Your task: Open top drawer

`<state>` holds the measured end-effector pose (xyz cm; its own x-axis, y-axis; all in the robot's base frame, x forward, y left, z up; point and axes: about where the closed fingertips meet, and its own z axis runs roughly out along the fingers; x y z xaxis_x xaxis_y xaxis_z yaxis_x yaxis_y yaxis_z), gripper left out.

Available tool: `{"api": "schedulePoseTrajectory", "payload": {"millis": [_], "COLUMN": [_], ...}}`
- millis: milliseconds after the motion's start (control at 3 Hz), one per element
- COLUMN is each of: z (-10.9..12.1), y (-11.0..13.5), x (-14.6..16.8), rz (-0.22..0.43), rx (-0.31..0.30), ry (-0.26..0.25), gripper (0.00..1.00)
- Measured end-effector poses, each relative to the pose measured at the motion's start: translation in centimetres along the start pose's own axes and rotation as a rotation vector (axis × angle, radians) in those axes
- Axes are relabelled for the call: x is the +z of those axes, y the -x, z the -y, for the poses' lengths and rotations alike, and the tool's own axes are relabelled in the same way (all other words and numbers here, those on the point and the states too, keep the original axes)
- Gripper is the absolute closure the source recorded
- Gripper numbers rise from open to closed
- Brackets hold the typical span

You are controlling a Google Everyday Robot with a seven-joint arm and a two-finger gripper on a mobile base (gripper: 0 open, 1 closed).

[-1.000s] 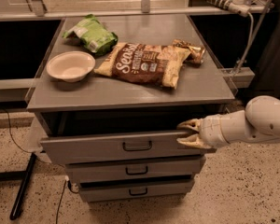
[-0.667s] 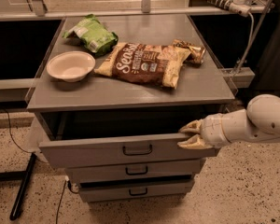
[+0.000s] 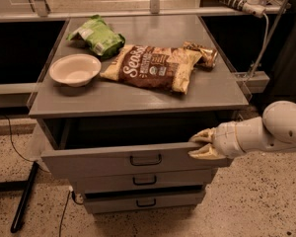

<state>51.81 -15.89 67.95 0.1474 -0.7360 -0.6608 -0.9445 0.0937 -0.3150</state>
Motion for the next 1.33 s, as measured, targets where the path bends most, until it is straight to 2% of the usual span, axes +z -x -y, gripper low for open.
{"api": "schedulePoseTrajectory", "payload": {"millis": [333,667,1000,1333], "z": [0.0,0.0,0.5,-0.09], "y": [0.0,0.0,-0.01,0.14], "x": [0.0,0.01,0.36,0.49], "rz": [0.0,0.0,0.001,0.017], "rx": [0.0,0.0,0.017,0.025], "ry": [0.0,0.0,0.022,0.042], "gripper": [0.82,0.58,0.35,0.12]}}
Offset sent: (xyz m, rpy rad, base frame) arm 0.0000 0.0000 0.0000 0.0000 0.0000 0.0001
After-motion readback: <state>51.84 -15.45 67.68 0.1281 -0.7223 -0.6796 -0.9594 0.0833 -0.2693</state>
